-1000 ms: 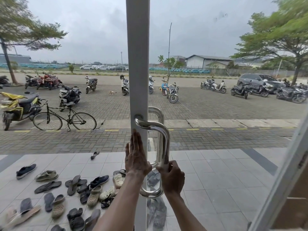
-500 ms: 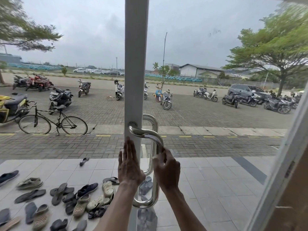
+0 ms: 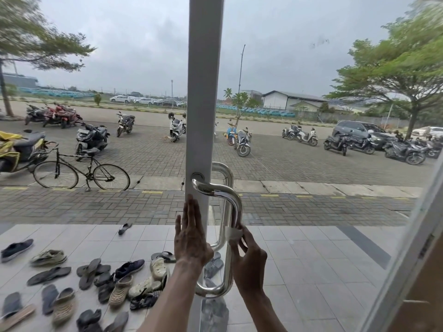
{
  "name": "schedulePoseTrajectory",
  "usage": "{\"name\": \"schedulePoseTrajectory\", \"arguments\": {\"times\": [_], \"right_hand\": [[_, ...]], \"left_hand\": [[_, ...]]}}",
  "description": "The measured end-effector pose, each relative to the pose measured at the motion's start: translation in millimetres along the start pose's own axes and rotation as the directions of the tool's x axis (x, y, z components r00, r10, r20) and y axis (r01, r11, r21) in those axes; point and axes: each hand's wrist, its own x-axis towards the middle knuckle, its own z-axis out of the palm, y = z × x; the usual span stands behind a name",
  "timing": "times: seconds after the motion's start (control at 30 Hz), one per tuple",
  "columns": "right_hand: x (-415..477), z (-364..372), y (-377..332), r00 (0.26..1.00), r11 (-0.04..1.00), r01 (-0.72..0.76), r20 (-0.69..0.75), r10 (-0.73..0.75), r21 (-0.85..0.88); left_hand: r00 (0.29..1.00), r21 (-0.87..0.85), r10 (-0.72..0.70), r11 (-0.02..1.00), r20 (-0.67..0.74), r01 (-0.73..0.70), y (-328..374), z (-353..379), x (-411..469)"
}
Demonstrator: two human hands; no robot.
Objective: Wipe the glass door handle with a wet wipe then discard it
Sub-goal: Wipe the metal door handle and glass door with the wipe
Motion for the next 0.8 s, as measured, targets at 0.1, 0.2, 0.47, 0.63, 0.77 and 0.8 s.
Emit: {"name": "schedulePoseTrajectory", "arguments": {"times": [0.1, 0.2, 0.47, 0.63, 0.77, 0.8], "right_hand": [[23.3, 1.0, -11.9, 0.998, 1.0, -0.005, -0.068, 0.007, 0.027], [40.2, 7.3, -18.1, 0.984, 0.995, -0.07, -0.167, 0.057, -0.075], [-49.5, 36.4, 50.3, 0.939, 0.889, -0.345, -0.118, 0.324, -0.301], [-75.4, 37.3, 74.0, 0.895, 0.855, -0.401, 0.058, 0.442, -0.328], [-39.4, 33.1, 45.1, 0.97, 0.934, -0.244, -0.062, 0.236, -0.261], [-28.2, 32.1, 35.6, 0.977, 0.954, -0.205, -0.106, 0.186, -0.216]], "left_hand": [[1.0, -0.002, 0.003, 1.0, -0.011, -0.003, 0.0, 0.8, 0.7], [1.0, -0.014, 0.008, 1.0, -0.018, -0.008, -1.8, 3.5, 1.1], [0.998, -0.02, 0.041, 0.999, -0.039, -0.042, -11.0, 9.1, 2.4], [0.997, -0.023, 0.043, 0.999, -0.057, -0.044, -13.0, 10.5, 2.5], [0.997, -0.035, 0.051, 0.998, -0.063, -0.053, -14.2, 11.2, 1.0], [0.996, -0.045, 0.053, 0.997, -0.067, -0.056, -14.0, 11.7, 0.4]]}}
